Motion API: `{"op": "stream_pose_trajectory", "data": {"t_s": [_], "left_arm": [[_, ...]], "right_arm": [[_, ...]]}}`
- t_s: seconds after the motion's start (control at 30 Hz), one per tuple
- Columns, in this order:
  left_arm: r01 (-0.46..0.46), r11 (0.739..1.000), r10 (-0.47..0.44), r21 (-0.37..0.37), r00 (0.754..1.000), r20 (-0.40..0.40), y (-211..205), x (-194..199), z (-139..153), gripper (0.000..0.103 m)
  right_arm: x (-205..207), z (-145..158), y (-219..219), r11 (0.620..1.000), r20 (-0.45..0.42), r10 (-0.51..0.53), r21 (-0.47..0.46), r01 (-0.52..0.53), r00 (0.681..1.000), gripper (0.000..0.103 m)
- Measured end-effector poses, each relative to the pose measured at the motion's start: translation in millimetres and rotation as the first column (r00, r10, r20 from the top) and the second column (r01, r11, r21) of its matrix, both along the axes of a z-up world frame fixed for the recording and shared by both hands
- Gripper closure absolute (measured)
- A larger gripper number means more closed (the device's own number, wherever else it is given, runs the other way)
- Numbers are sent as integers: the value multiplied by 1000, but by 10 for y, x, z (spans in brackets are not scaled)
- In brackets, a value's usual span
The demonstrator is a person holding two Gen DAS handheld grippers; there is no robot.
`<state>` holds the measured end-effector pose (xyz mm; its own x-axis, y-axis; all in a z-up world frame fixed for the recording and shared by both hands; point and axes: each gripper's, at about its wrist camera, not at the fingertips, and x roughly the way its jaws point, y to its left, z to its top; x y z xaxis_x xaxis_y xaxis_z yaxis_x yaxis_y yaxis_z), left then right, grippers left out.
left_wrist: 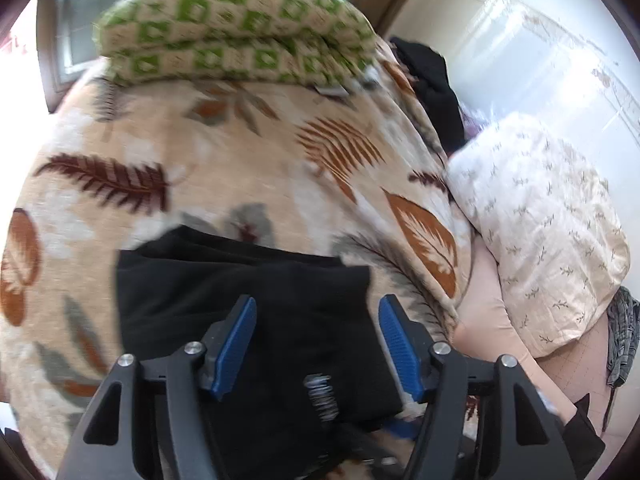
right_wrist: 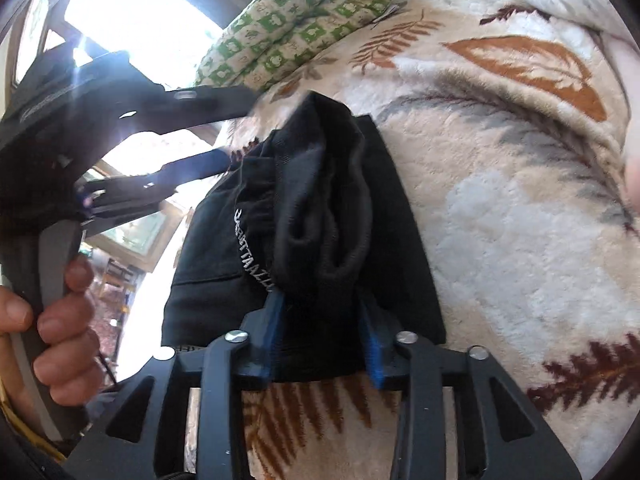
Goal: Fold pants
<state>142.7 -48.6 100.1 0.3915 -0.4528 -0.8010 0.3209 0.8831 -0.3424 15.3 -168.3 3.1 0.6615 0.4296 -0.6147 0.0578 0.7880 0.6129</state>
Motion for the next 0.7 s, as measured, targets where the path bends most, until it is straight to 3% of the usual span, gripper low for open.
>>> {"op": "stream_pose_trajectory", "data": {"t_s": [0.07, 0.23, 0.3, 0.33, 0.43, 0.57, 0.63, 0.7], "left_arm": [[-30, 1000, 30, 0, 1000, -6, 184, -11, -6, 37], [-82, 997, 83, 13, 996, -24, 536, -100, -174, 37], [-87, 996, 88, 25, 995, -39, 586, -143, -287, 37], [-90, 995, 91, 39, 995, -39, 595, -159, -329, 37], [-83, 993, 84, 85, 996, -9, 574, -211, -367, 37], [-54, 985, 51, 162, 998, 22, 489, -255, -413, 38], [-36, 974, 32, 224, 999, 24, 431, -264, -505, 36], [-27, 971, 25, 238, 1000, 11, 432, -280, -610, 36]], "right_arm": [[-35, 62, -22, 999, 24, -26, -17, 27, 999, 35], [12, 105, -57, 999, 50, -33, -12, 33, 998, 33], [52, 80, -54, 1000, 49, -19, -13, 20, 999, 53], [86, 62, -46, 1000, 39, -9, -19, 9, 999, 79], [53, 98, -58, 1000, 55, -24, 16, 23, 998, 86], [-49, 213, -12, 995, 83, -55, -77, 61, 995, 87], [-5, 34, -3, 991, 13, -60, -123, 61, 998, 87], [10, -98, -53, 992, -7, -70, -106, 69, 998, 87]]}}
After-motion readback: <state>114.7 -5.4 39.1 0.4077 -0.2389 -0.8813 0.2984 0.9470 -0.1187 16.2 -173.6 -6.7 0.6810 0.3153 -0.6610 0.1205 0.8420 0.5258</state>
